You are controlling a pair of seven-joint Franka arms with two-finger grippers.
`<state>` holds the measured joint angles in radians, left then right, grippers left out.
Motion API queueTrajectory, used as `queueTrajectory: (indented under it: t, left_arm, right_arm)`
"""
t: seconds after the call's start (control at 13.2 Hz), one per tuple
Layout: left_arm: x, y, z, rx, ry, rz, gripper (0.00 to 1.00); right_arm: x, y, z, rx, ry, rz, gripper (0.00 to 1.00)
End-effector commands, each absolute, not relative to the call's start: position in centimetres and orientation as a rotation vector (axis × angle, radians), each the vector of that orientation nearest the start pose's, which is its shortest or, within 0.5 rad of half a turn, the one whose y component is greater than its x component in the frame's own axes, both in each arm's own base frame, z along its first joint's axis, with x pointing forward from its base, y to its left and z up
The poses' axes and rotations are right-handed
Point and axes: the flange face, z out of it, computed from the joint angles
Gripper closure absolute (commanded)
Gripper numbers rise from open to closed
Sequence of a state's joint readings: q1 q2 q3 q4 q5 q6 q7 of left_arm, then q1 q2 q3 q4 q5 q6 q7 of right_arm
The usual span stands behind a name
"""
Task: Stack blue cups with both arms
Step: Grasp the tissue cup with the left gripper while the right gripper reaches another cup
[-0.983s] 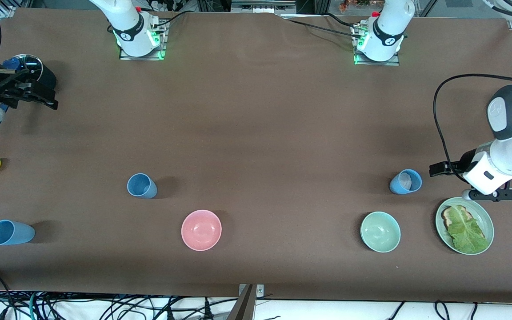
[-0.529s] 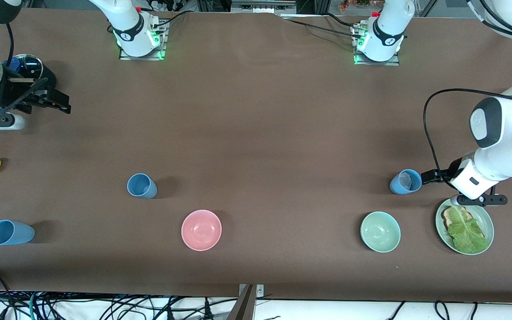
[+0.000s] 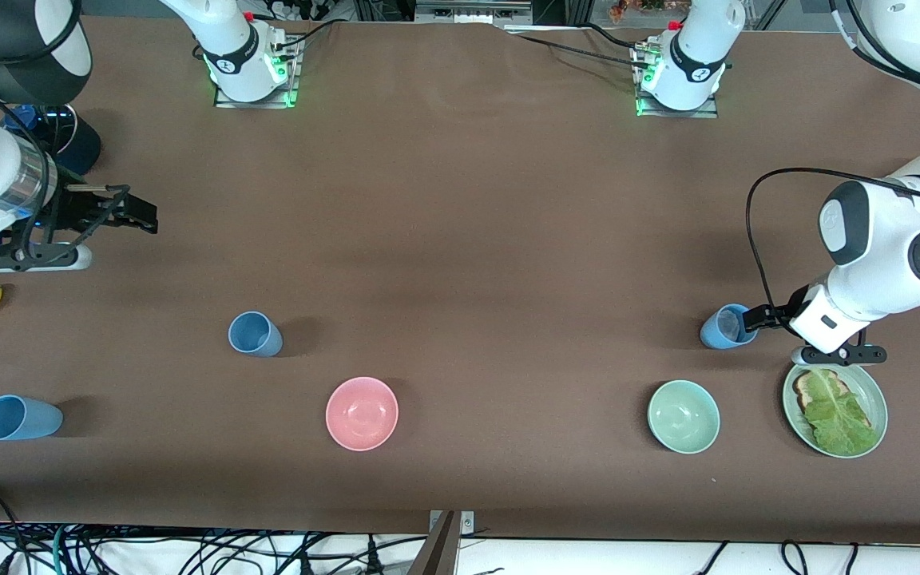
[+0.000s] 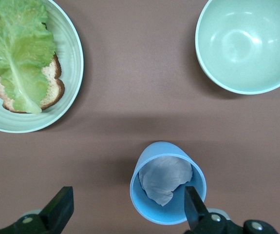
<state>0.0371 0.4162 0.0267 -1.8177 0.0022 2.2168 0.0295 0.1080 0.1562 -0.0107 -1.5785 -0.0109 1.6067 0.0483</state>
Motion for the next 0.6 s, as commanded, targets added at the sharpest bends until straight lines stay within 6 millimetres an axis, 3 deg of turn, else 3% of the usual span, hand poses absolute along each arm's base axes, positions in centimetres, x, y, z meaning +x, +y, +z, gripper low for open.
queueTrajectory:
  t: [0.0, 0.15, 0.53]
  left_arm:
    - [62.7, 4.1, 30.4, -3.141, -0.023, -0.012, 0.0]
    - [61.6, 4.3, 29.2, -3.138, -0.026, -0.043, 0.0]
    - [60.3, 4.7, 27.1, -3.133, -0.005, -0.072, 0.0]
  right_arm:
    - [59.2, 6.1, 53.2, -3.145, -0.082, 0.154, 0.0]
    - [60.3, 6.2, 50.2, -3.143, -0.082, 0.149, 0.0]
    - [61.0, 6.7, 41.9, -3.141, -0.091, 0.041, 0.0]
